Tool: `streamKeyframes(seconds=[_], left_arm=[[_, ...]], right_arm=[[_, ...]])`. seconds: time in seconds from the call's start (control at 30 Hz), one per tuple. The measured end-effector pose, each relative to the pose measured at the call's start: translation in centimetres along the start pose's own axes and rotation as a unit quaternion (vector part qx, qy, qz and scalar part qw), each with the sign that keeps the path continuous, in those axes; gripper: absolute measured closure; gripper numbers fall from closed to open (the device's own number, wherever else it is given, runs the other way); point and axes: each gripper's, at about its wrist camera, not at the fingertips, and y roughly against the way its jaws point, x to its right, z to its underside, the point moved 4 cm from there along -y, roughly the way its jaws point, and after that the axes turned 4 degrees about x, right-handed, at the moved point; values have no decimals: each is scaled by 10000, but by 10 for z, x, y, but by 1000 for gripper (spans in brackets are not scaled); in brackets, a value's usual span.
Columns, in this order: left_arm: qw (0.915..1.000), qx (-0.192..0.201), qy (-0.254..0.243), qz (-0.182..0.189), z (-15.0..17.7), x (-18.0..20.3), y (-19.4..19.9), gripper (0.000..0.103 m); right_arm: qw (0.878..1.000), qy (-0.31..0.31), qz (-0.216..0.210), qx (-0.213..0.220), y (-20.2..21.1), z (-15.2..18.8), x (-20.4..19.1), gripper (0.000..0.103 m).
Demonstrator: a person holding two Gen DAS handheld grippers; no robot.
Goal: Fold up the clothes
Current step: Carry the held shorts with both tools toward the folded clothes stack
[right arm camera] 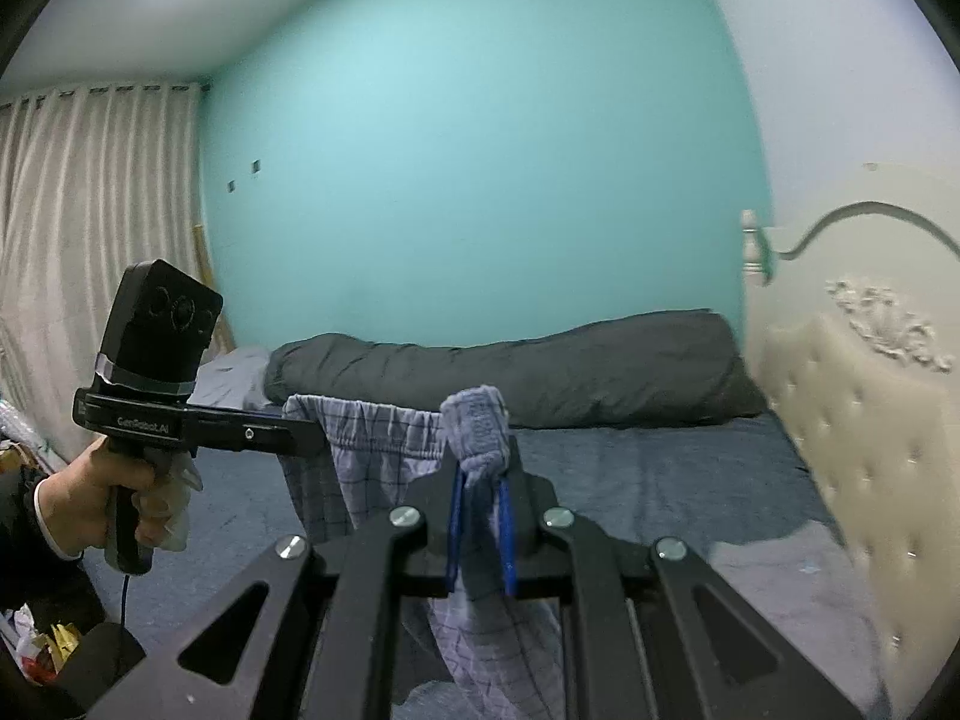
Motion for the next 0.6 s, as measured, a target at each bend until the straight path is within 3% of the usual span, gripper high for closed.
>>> streamKeyframes(seconds=[0.23,0.6], left_arm=[[9994,-118,-95,316,-2,46,-56,95],[9978,-325,-188,541,-13,84,-127,95]], right_arm=[[9993,-42,377,23,47,1,43,94],[9963,-79,852,10,89,4,105,94]])
